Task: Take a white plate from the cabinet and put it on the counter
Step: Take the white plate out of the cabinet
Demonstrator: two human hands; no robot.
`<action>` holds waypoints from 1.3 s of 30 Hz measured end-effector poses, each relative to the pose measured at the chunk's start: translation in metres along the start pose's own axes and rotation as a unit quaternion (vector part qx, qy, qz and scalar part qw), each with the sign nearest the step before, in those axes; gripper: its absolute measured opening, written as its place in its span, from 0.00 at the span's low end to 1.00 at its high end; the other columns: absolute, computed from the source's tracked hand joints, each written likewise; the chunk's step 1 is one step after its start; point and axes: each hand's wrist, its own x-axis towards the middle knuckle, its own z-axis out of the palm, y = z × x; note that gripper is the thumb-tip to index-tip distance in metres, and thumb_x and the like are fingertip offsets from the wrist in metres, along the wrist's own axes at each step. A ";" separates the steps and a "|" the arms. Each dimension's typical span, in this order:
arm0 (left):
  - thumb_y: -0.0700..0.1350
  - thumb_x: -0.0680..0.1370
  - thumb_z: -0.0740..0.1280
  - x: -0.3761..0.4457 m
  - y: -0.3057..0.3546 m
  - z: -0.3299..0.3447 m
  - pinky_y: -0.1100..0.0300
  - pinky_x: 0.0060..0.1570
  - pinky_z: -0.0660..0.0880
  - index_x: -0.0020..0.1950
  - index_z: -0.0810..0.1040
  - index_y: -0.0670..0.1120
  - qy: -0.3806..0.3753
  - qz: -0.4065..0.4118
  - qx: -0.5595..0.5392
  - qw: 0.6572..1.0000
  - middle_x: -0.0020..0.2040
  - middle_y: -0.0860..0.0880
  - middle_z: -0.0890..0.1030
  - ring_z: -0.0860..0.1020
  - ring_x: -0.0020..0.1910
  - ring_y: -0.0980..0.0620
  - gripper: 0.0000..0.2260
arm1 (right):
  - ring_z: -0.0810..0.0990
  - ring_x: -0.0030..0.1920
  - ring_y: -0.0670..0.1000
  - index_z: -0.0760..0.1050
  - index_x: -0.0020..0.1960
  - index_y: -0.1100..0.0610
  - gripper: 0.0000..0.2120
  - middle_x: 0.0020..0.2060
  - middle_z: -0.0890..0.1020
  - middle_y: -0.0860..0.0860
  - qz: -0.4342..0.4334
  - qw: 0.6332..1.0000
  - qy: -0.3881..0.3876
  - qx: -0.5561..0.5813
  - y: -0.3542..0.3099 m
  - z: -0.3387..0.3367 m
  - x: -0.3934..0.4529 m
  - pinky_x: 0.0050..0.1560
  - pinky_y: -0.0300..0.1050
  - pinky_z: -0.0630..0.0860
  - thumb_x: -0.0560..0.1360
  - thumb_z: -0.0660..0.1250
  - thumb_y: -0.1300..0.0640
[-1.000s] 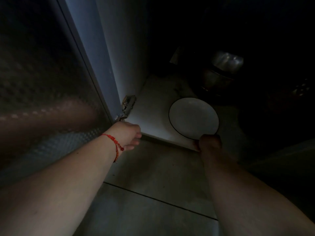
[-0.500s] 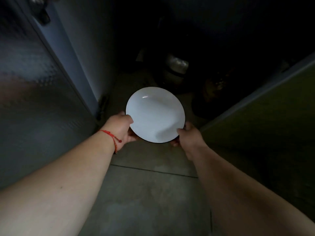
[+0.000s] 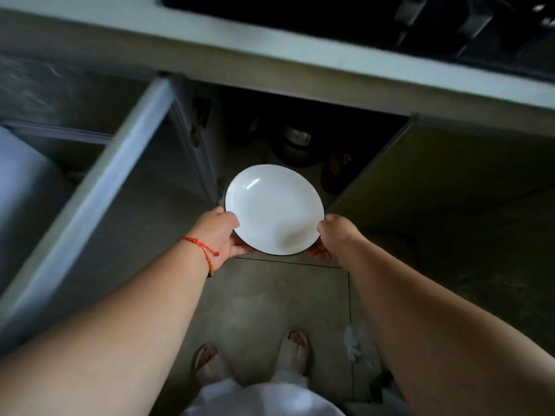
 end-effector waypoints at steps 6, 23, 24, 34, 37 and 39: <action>0.30 0.72 0.53 -0.101 0.030 -0.019 0.40 0.37 0.80 0.60 0.69 0.43 -0.005 0.016 -0.004 1.000 0.57 0.41 0.76 0.78 0.52 0.39 0.20 | 0.79 0.20 0.54 0.70 0.53 0.64 0.13 0.20 0.80 0.57 -0.003 1.000 -0.016 -0.024 -0.038 -0.004 -0.094 0.17 0.37 0.70 0.73 0.51 0.66; 0.33 0.71 0.59 -0.208 0.107 -0.077 0.54 0.26 0.78 0.47 0.74 0.47 0.071 0.105 0.003 0.992 0.50 0.43 0.75 0.78 0.46 0.43 0.11 | 0.78 0.19 0.50 0.71 0.55 0.61 0.12 0.28 0.80 0.57 -0.151 0.987 -0.026 -0.047 -0.132 0.021 -0.211 0.20 0.38 0.73 0.75 0.52 0.63; 0.33 0.72 0.59 -0.207 0.117 -0.082 0.56 0.25 0.78 0.47 0.74 0.46 0.072 0.112 0.011 0.991 0.50 0.43 0.76 0.78 0.46 0.43 0.11 | 0.78 0.20 0.50 0.71 0.54 0.61 0.12 0.28 0.80 0.57 -0.162 0.985 -0.020 -0.052 -0.142 0.026 -0.213 0.20 0.38 0.73 0.75 0.52 0.63; 0.31 0.72 0.59 -0.167 0.239 -0.155 0.53 0.28 0.80 0.64 0.69 0.42 0.055 0.191 -0.029 0.980 0.58 0.43 0.73 0.76 0.50 0.44 0.20 | 0.79 0.27 0.51 0.73 0.49 0.57 0.10 0.32 0.81 0.56 -0.199 0.980 0.007 0.008 -0.260 0.108 -0.194 0.23 0.39 0.73 0.76 0.53 0.62; 0.31 0.73 0.60 -0.145 0.276 -0.167 0.53 0.29 0.81 0.65 0.69 0.41 0.041 0.195 -0.015 0.980 0.61 0.44 0.72 0.76 0.56 0.43 0.20 | 0.80 0.29 0.51 0.75 0.55 0.56 0.13 0.39 0.83 0.56 -0.201 0.979 0.022 0.021 -0.288 0.128 -0.178 0.23 0.37 0.76 0.74 0.56 0.64; 0.31 0.74 0.60 -0.128 0.295 -0.170 0.55 0.28 0.81 0.65 0.68 0.41 0.038 0.197 -0.004 0.980 0.60 0.45 0.71 0.75 0.56 0.43 0.20 | 0.80 0.31 0.51 0.74 0.59 0.55 0.17 0.40 0.82 0.56 -0.188 0.980 0.034 0.053 -0.303 0.136 -0.166 0.23 0.37 0.77 0.73 0.59 0.65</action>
